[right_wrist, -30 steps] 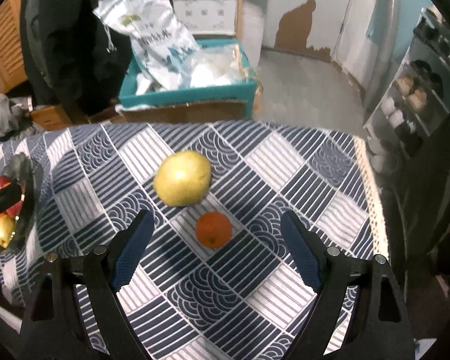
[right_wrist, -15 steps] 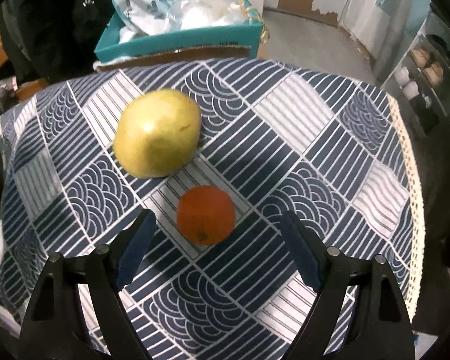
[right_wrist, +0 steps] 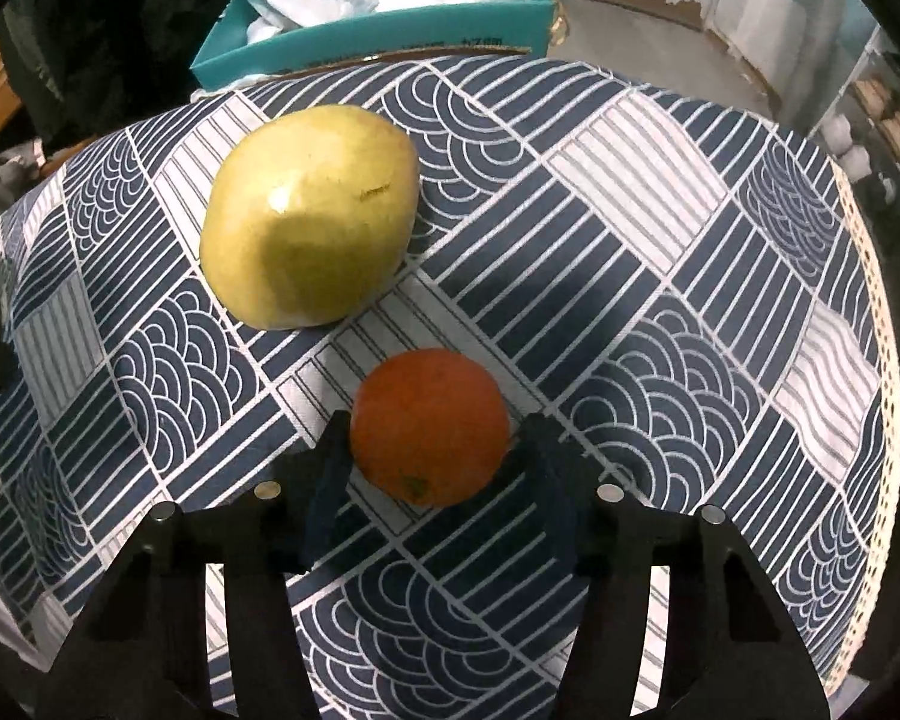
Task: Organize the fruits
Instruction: 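Grasp the small tangerine with the right gripper, then grasp the yellow pear with the left gripper while the right lifts the tangerine, then carry the pear with the left gripper while the right carries the tangerine over the bowl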
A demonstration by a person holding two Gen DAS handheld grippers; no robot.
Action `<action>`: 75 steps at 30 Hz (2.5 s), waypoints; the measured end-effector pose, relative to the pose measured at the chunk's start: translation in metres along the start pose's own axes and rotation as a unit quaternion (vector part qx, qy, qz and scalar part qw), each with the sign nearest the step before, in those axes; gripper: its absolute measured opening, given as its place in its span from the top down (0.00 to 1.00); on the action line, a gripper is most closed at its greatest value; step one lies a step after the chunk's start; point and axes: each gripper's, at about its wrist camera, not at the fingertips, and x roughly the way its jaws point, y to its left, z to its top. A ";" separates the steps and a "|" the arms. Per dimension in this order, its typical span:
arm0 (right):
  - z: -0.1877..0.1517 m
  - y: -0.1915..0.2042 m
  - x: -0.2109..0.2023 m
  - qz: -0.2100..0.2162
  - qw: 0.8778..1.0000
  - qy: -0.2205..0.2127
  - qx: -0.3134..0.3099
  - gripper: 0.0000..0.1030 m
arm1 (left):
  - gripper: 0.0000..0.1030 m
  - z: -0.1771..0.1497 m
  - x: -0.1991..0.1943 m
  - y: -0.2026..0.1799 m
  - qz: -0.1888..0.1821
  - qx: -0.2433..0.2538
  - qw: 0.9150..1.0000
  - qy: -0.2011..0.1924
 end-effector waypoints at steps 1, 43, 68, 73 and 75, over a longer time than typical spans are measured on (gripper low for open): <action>0.000 0.000 0.000 0.002 1.000 -0.003 -0.003 0.57 | 0.08 0.001 0.001 -0.002 -0.002 0.002 1.000 0.000; 0.021 -0.081 -0.039 -0.040 0.994 -0.054 0.090 0.58 | 0.13 0.060 0.074 -0.116 -0.113 0.060 0.991 0.033; 0.024 -0.069 -0.058 -0.046 0.993 -0.081 0.070 0.58 | 0.26 0.043 0.047 -0.107 -0.121 0.055 0.991 0.017; 0.026 -0.060 -0.068 -0.046 0.993 -0.092 0.060 0.58 | 0.26 0.042 0.029 -0.097 -0.115 0.049 0.992 0.004; 0.027 -0.055 -0.074 -0.045 0.993 -0.098 0.055 0.58 | 0.26 0.043 0.021 -0.092 -0.116 0.044 0.992 -0.001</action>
